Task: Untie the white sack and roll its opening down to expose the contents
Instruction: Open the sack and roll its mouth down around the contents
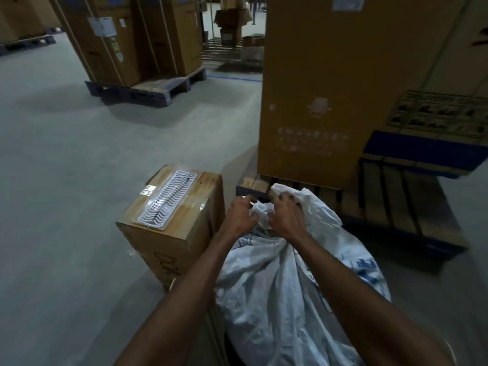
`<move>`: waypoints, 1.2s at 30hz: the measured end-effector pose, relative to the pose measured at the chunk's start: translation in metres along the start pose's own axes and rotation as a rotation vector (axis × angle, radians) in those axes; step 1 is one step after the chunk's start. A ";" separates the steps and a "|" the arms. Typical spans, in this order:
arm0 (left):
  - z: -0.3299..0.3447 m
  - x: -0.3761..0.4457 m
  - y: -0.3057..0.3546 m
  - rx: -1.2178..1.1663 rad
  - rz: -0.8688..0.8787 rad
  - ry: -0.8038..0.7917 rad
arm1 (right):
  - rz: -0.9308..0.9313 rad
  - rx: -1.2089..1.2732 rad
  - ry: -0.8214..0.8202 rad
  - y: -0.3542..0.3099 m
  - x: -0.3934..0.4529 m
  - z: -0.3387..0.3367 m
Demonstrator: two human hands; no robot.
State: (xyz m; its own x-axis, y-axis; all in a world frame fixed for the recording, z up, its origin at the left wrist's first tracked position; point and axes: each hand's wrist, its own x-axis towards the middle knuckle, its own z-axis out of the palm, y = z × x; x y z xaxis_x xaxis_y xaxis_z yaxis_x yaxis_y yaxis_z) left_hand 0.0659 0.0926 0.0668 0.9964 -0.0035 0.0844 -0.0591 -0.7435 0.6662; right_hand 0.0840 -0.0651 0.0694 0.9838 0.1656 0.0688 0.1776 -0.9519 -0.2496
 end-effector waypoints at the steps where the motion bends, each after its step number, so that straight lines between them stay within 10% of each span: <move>1: 0.008 0.001 0.007 0.029 0.010 -0.037 | 0.006 -0.106 -0.039 0.016 -0.007 -0.002; 8: 0.066 -0.009 0.053 0.389 0.250 -0.150 | 0.170 -0.331 -0.194 0.109 -0.063 0.006; 15: 0.108 -0.012 0.053 0.685 0.128 -0.371 | 0.155 -0.372 -0.267 0.142 -0.081 -0.002; 27: 0.092 -0.083 0.060 0.643 0.292 -0.220 | 0.111 -0.631 -0.175 0.098 -0.156 0.007; 36: 0.062 -0.160 0.031 0.287 0.365 -0.272 | 0.128 0.206 0.335 0.082 -0.233 -0.010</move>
State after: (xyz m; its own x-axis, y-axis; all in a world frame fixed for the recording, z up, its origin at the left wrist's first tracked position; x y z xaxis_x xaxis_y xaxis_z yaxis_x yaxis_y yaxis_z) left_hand -0.0912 0.0286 0.0276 0.8961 -0.4408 0.0523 -0.4237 -0.8143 0.3967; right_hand -0.1311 -0.1841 0.0426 0.9421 -0.0764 0.3265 0.0888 -0.8821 -0.4625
